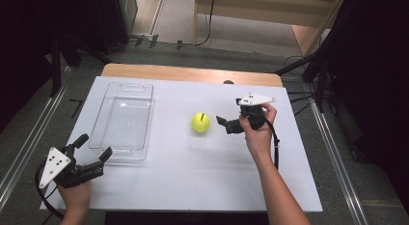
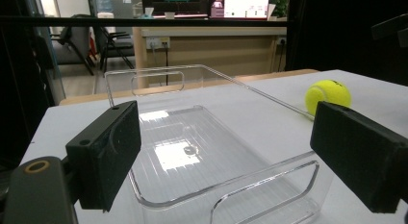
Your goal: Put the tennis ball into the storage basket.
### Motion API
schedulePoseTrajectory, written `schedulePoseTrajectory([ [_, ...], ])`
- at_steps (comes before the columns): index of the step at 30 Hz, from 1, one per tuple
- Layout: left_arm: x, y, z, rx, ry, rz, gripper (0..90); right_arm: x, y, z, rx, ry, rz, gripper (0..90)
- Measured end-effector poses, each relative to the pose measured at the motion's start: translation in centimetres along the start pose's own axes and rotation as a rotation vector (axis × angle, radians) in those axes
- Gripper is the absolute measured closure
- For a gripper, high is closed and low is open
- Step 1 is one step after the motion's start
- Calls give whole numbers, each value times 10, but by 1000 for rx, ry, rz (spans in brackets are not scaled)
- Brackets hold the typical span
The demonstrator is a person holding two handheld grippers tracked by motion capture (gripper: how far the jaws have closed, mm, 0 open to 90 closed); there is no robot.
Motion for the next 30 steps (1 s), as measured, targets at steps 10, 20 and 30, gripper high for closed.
schedulePoseTrajectory([
  [10,0,0,0,-1,0,0,111,6,-12,-3,17,2,-37,0],
  [20,0,0,0,-2,1,1,111,10,-25,-5,41,11,-85,0],
  [30,0,0,0,-5,0,1,111,14,-37,-10,64,19,-137,0],
])
Point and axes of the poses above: each handheld gripper's, and its own axes: y roughly backward along the jaws, x roughly out of its top, z roughly to its right, the point moved 10 cm from there along -y, roughly forward along the jaws, and after that the axes turned 14 degrees about -z, right-handed, at the moved point
